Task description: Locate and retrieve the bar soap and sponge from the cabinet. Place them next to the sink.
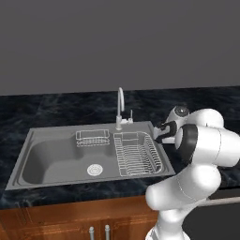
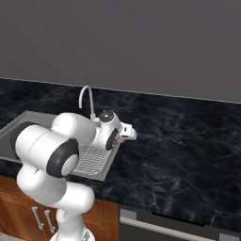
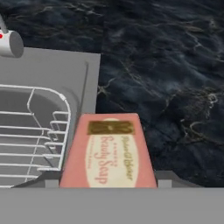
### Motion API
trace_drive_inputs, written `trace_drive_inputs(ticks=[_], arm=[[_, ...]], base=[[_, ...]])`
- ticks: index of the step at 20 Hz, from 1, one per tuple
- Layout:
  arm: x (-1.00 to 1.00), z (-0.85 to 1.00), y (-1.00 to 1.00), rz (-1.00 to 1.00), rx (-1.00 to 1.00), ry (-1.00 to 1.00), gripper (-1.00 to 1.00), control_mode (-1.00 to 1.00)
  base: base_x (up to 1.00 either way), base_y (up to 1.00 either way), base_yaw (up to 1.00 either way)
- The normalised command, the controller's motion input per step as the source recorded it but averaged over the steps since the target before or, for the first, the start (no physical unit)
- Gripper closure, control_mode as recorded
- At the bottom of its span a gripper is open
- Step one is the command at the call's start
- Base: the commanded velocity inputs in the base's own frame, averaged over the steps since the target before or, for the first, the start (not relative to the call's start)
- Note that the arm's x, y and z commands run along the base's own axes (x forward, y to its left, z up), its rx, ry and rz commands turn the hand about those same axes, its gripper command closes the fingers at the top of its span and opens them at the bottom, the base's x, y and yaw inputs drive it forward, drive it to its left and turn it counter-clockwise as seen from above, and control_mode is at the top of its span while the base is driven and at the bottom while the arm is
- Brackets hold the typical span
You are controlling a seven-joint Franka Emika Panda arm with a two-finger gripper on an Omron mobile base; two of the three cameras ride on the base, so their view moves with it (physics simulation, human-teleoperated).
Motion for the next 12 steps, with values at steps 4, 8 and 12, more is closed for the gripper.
trace_drive_inputs(ticks=[4, 8, 12], arm=[[0.22, -0.22, -0.11, 0.01, 0.02, 0.02, 1.00, -1.00], [0.26, -0.26, -0.16, 0.01, 0.02, 0.01, 1.00, -1.00], [0.20, -0.27, -0.06, 0.00, 0.01, 0.01, -1.00, -1.00]], base=[[0.00, 0.00, 0.00], [0.00, 0.00, 0.00], [0.00, 0.00, 0.00]])
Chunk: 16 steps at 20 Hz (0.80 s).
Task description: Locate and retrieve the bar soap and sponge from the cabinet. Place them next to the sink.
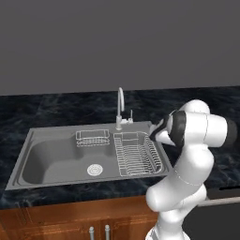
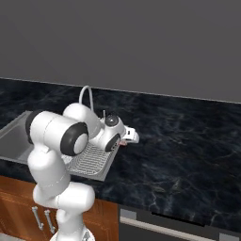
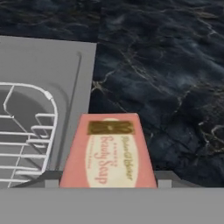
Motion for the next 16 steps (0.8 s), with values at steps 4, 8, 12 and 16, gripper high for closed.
trace_drive_inputs(ticks=[4, 8, 12, 16], arm=[[0.12, -0.21, 0.00, 0.01, 0.02, 0.01, -1.00, -1.00], [0.08, -0.22, 0.00, 0.02, 0.02, 0.00, -1.00, -1.00], [0.11, -0.10, 0.00, 0.09, 0.04, 0.00, -1.00, -1.00], [0.00, 0.23, 0.00, 0.05, -0.04, 0.06, -1.00, -1.00]], base=[[0.00, 0.00, 0.00], [0.00, 0.00, 0.00], [0.00, 0.00, 0.00], [0.00, 0.00, 0.00]])
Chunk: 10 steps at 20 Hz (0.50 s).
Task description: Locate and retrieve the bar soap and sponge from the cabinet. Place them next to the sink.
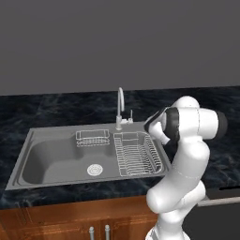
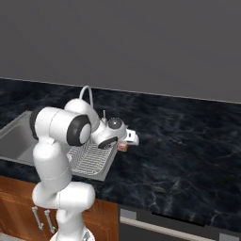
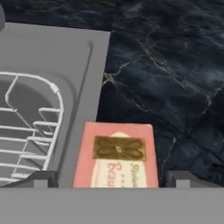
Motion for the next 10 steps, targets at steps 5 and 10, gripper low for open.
trace_drive_inputs(ticks=[5, 10], arm=[[-0.09, 0.79, 0.00, 0.00, -0.05, 0.22, -1.00, -1.00], [-0.16, 0.91, 0.08, -0.03, -0.01, 0.15, -1.00, -1.00]], base=[[0.00, 0.00, 0.00], [0.00, 0.00, 0.00]])
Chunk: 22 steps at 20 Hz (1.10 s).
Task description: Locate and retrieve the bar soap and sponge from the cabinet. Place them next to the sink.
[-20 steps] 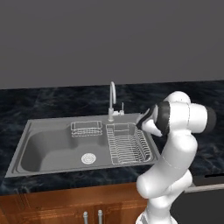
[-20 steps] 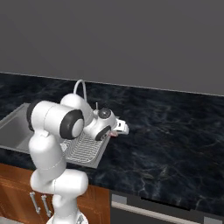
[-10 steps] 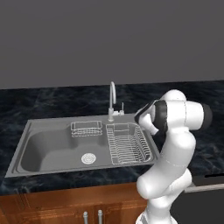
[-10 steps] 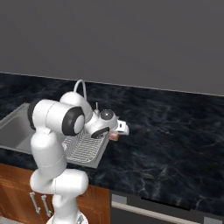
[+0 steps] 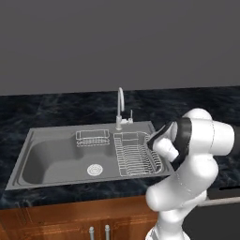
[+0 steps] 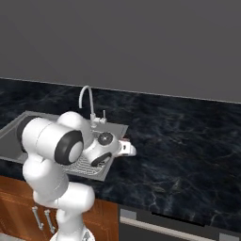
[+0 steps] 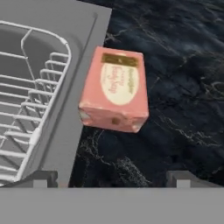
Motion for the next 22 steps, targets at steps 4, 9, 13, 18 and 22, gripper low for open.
trace_drive_inputs(ticks=[4, 9, 13, 18, 22], arm=[[-0.23, 1.00, 0.08, -0.05, 0.06, 0.00, -1.00, -1.00], [-0.18, 1.00, 0.05, -0.05, 0.11, -0.03, -1.00, -1.00], [-0.12, 0.98, 0.07, -0.04, 0.12, 0.00, -1.00, -1.00], [-0.23, 0.88, 0.18, 0.00, 0.05, 0.14, -1.00, -1.00], [-0.34, 0.66, 0.21, 0.00, 0.05, 0.19, -1.00, -1.00]], base=[[0.00, 0.00, 0.00], [0.00, 0.00, 0.00], [0.00, 0.00, 0.00], [0.00, 0.00, 0.00], [0.00, 0.00, 0.00]])
